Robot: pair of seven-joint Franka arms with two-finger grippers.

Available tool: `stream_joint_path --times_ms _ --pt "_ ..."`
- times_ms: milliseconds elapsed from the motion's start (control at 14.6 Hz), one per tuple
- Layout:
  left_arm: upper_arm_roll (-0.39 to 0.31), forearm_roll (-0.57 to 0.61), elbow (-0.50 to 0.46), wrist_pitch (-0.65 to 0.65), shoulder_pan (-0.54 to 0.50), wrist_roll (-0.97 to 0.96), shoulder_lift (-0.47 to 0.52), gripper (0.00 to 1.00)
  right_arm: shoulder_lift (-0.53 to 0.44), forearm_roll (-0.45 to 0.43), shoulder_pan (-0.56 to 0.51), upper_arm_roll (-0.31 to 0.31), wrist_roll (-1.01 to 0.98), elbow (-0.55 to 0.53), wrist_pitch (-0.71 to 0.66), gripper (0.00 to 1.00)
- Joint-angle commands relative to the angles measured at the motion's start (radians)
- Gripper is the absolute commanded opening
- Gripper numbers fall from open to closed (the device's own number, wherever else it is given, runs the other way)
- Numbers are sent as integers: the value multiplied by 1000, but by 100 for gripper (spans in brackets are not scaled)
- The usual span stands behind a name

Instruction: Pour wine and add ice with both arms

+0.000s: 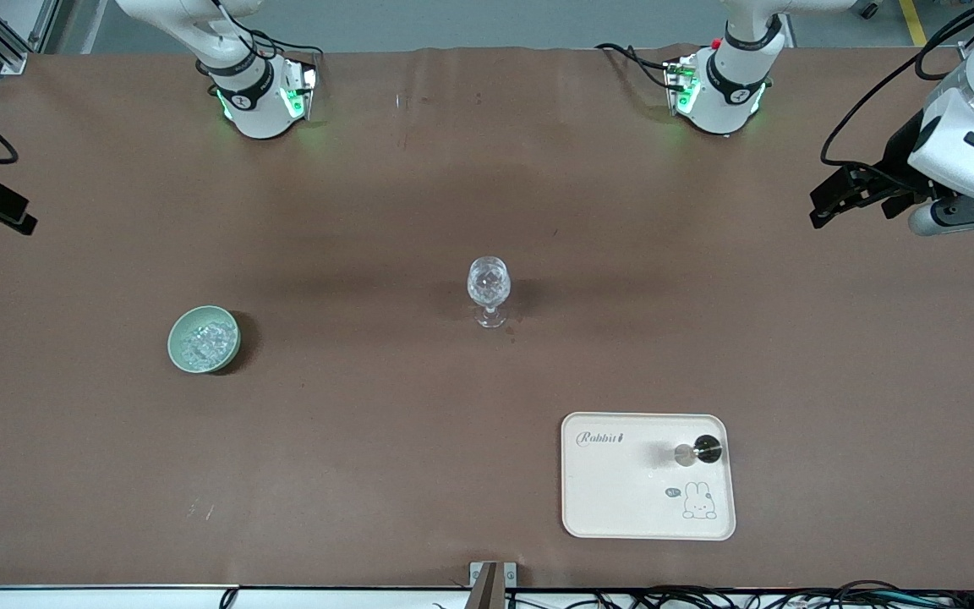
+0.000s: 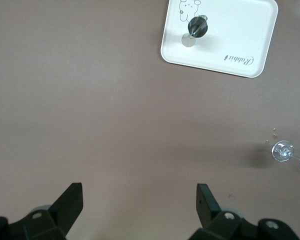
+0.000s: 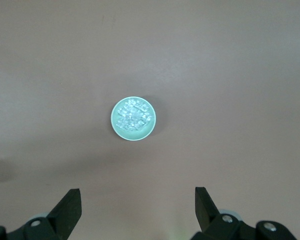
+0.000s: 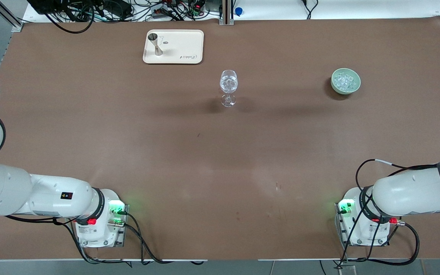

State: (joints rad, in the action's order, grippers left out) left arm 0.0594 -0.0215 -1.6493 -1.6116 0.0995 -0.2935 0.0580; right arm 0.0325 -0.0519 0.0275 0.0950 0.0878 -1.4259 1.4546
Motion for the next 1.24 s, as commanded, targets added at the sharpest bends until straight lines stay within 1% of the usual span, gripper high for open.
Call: stream_joint_path --times_ms 0,206,344,618,824,1031,1099,1168 --pt "-1 0 29 -2 -14 13 -10 100 -121 14 -66 -47 -34 -174 75 100" --pt "-1 3 52 2 -17 10 -24 100 -115 14 -63 -58 -34 -121 66 100" --pt "-1 3 55 7 -17 10 -30 100 -112 15 -67 -63 -33 -113 66 100" --pt "-1 25 55 9 -15 31 -30 100 -103 27 -43 -61 -22 -82 59 100" --pt "-1 32 57 9 -15 39 -29 100 -80 27 -44 -61 -22 -42 21 100" --pt "-1 77 59 28 -15 100 -20 100 -75 44 -38 -63 16 -36 15 100" --pt "-1 77 60 30 -15 126 -18 100 -75 65 -40 -60 23 -36 15 100" --pt "-1 75 60 32 -17 157 -15 100 -75 63 -40 -60 21 -36 16 100"
